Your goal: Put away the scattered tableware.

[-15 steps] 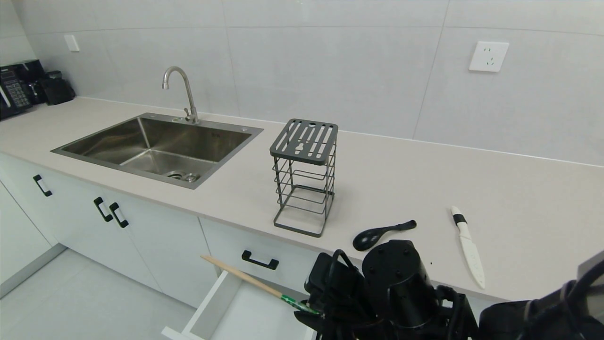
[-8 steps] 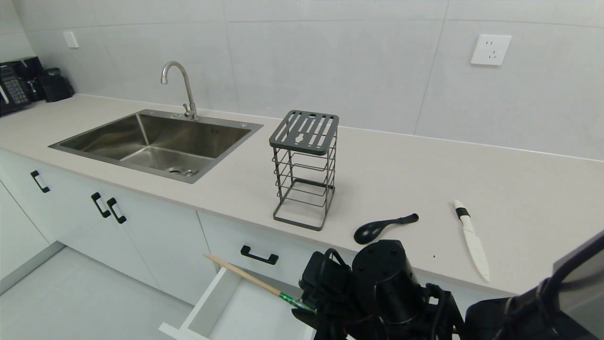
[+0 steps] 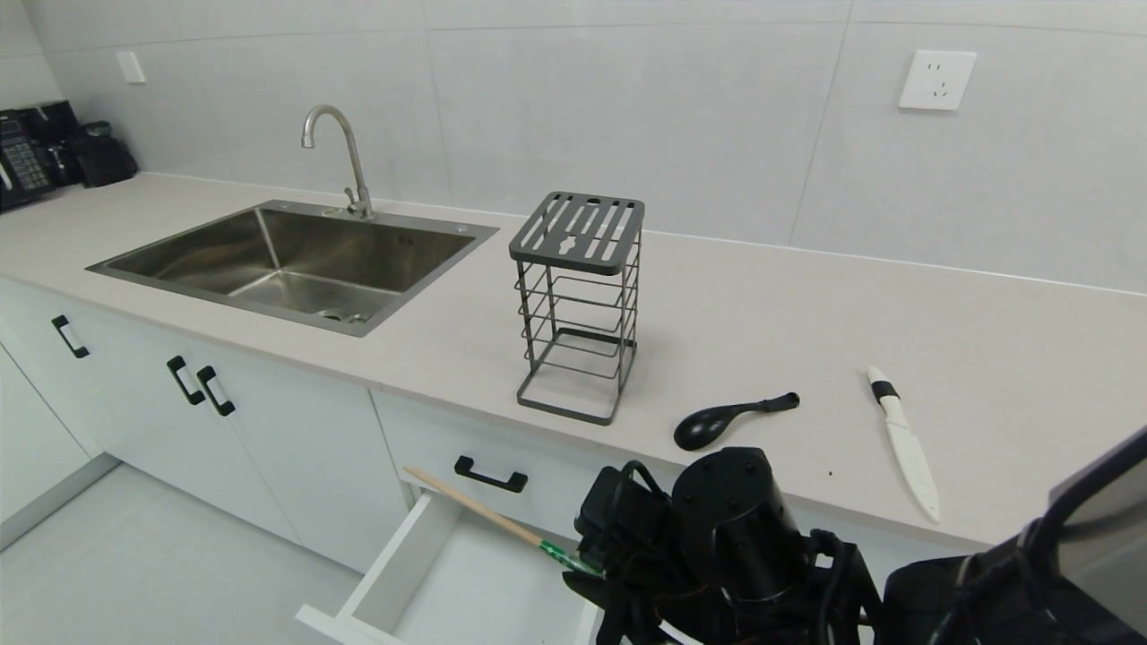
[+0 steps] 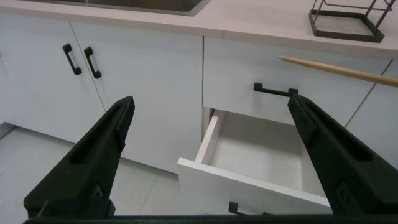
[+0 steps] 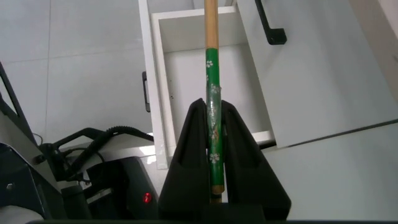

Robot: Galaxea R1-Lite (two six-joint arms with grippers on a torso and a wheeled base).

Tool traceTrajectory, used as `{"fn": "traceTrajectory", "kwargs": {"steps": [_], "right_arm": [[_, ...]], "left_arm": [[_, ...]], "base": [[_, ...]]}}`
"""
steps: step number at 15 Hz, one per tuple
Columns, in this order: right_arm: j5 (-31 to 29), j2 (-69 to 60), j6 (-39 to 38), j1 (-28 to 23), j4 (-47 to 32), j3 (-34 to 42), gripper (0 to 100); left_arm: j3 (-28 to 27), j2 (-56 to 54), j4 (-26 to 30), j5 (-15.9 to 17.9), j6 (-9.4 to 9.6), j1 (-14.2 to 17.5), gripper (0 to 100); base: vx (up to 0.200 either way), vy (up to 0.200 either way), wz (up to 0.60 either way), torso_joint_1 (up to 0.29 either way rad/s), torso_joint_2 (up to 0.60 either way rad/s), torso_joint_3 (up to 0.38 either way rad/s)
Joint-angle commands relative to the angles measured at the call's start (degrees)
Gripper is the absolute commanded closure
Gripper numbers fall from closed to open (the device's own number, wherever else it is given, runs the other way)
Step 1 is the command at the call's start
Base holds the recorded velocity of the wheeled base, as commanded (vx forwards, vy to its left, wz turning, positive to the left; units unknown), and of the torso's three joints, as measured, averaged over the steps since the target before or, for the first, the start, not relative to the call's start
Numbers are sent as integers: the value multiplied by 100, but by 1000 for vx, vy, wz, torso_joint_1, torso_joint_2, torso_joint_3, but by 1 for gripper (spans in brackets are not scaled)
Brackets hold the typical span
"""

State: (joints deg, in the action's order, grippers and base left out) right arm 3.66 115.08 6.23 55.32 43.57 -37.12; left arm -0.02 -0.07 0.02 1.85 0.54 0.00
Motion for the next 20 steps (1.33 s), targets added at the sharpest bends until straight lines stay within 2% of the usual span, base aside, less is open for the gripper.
{"fn": "traceTrajectory", "kwargs": {"steps": [1,6,13,14,16,18,20], "right_arm": [[3,23,1,5,2,-32,100],[3,428,10,154,-15,-463,100],[3,1104,71,93,-332,-920,100],[3,1131,107,84,-499,-1087,100],[-32,1438,194,128,-973,-1904,100],[-392,1904,300,216,-1483,-2757,100],[-427,2080,326,269,-1755,-3108,100]], "left_arm": [[2,7,6,-1,-1,0,0],[2,7,6,-1,-1,0,0],[2,7,6,-1,-1,0,0],[2,7,6,-1,-1,0,0],[2,7,6,-1,-1,0,0],[2,7,6,-1,-1,0,0],[2,7,6,-1,-1,0,0]], "base": [[0,0,0,-80,198,110],[0,0,0,-151,380,221],[0,0,0,-14,34,20],[0,0,0,0,0,0],[0,0,0,-100,281,185],[0,0,0,-146,425,281],[0,0,0,-149,432,283]]}}
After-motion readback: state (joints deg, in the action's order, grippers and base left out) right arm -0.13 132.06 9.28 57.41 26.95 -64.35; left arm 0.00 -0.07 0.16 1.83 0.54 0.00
